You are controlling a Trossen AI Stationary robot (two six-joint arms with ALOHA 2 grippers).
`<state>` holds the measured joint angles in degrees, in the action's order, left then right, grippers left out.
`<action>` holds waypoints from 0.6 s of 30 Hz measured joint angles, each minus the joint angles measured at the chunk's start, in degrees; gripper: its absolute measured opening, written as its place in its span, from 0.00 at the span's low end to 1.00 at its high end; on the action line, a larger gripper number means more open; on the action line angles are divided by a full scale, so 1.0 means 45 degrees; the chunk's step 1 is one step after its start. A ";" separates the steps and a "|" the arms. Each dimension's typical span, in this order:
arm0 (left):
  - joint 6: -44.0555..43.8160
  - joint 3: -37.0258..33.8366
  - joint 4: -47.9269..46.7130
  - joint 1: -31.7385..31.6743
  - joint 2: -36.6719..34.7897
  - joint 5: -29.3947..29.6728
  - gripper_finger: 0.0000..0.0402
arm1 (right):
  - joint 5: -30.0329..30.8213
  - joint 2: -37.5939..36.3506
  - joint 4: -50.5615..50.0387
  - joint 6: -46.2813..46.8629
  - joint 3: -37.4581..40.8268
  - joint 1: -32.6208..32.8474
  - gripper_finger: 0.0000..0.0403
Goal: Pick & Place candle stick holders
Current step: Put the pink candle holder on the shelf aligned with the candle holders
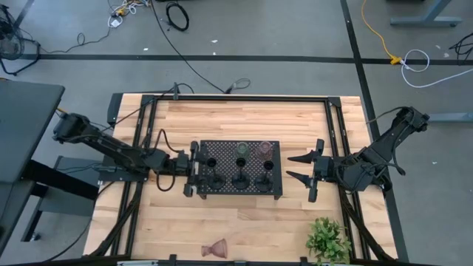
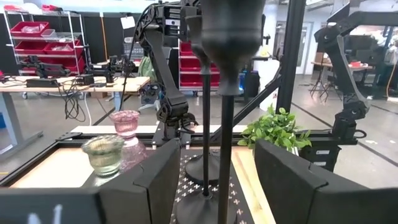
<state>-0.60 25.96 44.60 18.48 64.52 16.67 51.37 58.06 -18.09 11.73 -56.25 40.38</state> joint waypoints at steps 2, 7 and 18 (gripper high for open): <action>-0.0009 0.0000 -0.0850 0.0125 -0.0663 0.0010 0.52 | 0.0000 0.0000 0.0000 0.0050 0.0000 0.0000 0.48; -0.0018 0.0000 -0.3263 0.0788 -0.2320 0.0001 0.52 | 0.0000 0.0000 -0.0005 0.0061 0.0000 0.0000 0.48; -0.1838 0.0005 -0.6708 0.3859 -0.2843 -0.0026 0.50 | 0.0013 0.0000 -0.0005 0.0086 0.0000 0.0000 0.48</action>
<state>-8.87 25.98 14.41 35.85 51.73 16.55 51.43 58.06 -18.11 12.11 -56.25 40.38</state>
